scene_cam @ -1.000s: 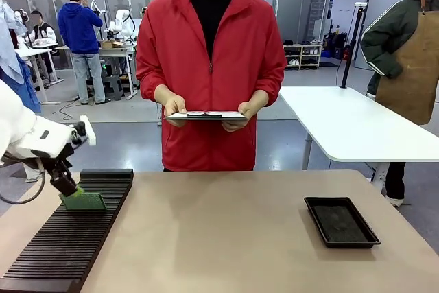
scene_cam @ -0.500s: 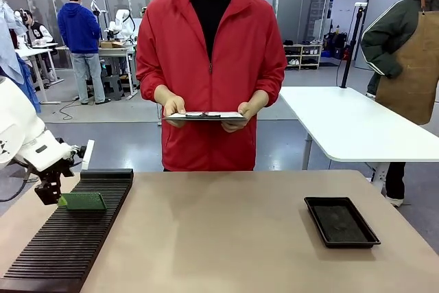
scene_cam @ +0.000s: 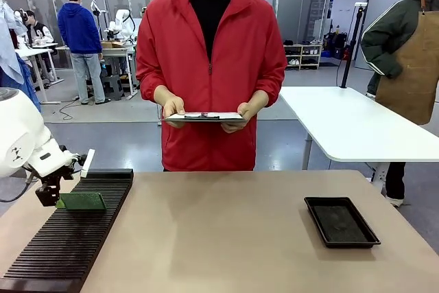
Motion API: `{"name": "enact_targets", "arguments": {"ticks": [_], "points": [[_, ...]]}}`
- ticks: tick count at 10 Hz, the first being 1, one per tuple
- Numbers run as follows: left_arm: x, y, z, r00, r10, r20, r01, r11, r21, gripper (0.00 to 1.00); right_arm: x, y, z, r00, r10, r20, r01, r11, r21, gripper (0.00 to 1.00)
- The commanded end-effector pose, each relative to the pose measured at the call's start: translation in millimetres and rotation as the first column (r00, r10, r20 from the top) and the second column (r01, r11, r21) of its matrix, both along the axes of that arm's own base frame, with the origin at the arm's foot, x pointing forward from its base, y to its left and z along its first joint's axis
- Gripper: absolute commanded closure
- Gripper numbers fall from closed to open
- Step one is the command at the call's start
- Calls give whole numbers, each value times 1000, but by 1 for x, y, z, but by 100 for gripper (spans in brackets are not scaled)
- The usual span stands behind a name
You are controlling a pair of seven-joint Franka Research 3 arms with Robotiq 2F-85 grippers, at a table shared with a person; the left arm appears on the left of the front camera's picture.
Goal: Inspect the PCB.
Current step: Pick up the Blank PCB and present it to the human.
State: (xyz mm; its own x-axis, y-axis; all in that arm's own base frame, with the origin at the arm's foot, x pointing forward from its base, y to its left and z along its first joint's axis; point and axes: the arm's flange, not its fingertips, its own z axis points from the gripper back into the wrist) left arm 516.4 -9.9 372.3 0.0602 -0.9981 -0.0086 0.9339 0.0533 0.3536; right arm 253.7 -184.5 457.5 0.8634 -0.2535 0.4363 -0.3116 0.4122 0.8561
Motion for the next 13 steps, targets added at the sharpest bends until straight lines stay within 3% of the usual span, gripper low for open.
{"name": "enact_targets", "arguments": {"ticks": [1, 2, 5, 6, 9, 13], "points": [[15, 4, -5, 1000, -17, 0, 17, 999, 42, 0, 0, 0, 1, 1000, 2, 20, -2, 1000, 7, 0], [16, 5, -8, 1000, -13, -15, 13, 1000, 22, 0, 0, 0, 1, 1000, 2, 20, -2, 1000, 7, 0], [10, 6, -10, 997, -47, -57, 48, 999, 17, 89, 0, 0, 1, 1000, 2, 20, -2, 1000, 7, 0], [8, 7, -9, 993, -69, -91, 68, 998, -14, 100, 0, 0, 1, 1000, 2, 20, -2, 1000, 7, 0], [5, 12, -12, 991, -57, -123, 56, 998, -8, 97, 0, 0, 1, 1000, 2, 20, -2, 1000, 7, 0], [-1, 10, -6, 986, -56, -156, 49, 998, -51, 100, 0, 0, 1, 1000, 2, 20, -2, 1000, 7, 0]]}}
